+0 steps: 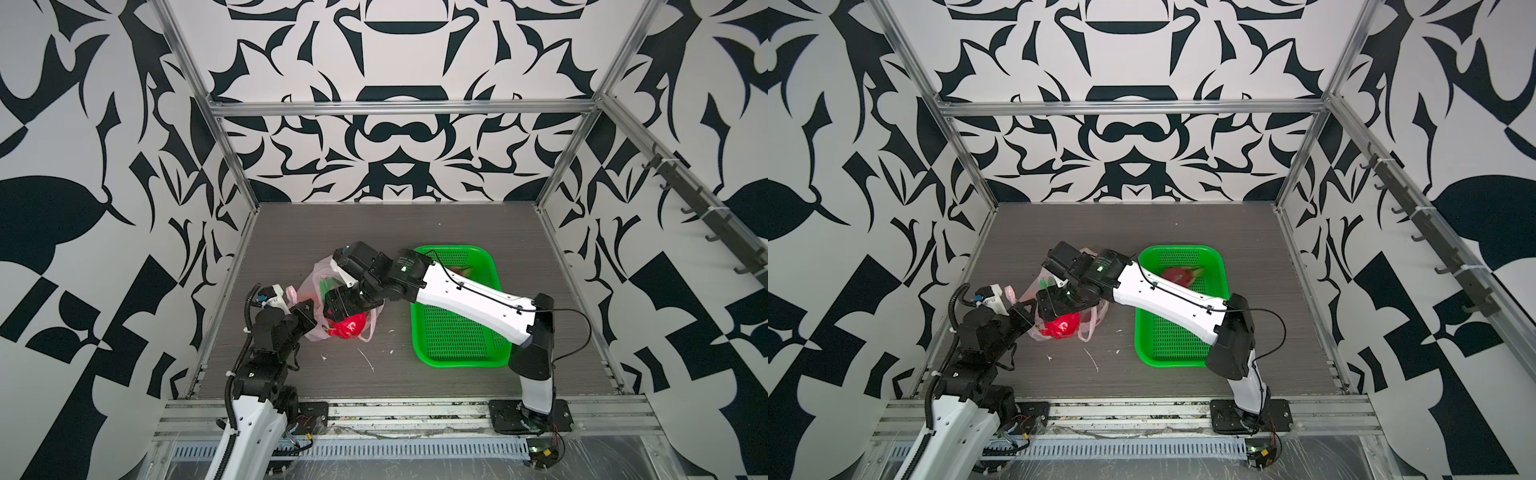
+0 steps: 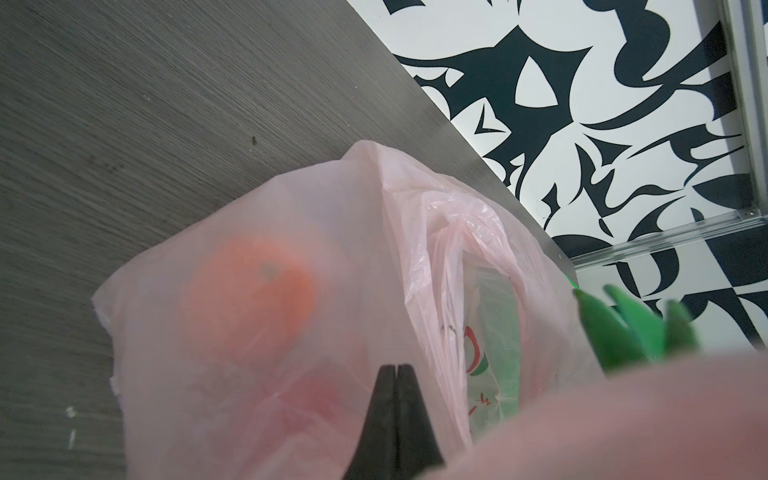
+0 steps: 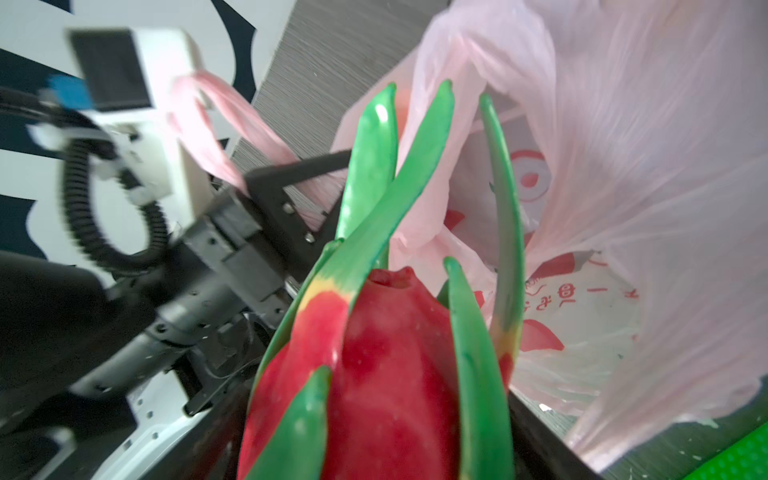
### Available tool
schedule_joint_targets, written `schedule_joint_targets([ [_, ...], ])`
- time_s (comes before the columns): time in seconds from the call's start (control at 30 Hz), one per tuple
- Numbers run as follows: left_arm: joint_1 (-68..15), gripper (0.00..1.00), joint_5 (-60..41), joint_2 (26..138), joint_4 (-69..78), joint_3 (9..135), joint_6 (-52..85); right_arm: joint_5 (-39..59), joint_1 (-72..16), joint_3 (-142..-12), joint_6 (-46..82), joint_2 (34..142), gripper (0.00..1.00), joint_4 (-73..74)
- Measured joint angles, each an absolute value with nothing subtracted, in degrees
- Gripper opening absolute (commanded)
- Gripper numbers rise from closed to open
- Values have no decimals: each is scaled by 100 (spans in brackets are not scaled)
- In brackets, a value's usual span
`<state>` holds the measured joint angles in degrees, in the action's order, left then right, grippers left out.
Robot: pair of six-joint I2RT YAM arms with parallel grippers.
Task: Untie the knot of the plastic bag and take out the fruit
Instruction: 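Carry the dragon fruit over the green basket with the right gripper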
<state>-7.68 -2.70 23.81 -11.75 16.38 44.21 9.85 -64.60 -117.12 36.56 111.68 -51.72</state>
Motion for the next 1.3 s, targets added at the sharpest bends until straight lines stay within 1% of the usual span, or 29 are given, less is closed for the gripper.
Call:
schedule_joint_targets([
  [0.3,-768,0,-279,2355,-1186,1645,4431,832,-6388,-12289,3332,11168,6,-5428],
  [0.53,-768,0,-296,2333,-1221,1695,4427,620,-6180,-12370,3140,11137,6,-5612],
  [0.67,-768,0,-307,2351,-1221,1697,4412,429,-5948,-12245,3072,10901,6,-5631],
  [0.83,-768,0,-333,2425,-1219,1704,4403,217,-5586,-11679,2998,10182,6,-5623],
  [1.1,-768,0,-388,2477,-1219,1737,4383,-255,-4899,-10184,2945,8941,6,-5450],
  [1.3,-768,0,-403,2488,-1216,1780,4357,-655,-4589,-9030,2902,8309,6,-5415],
])
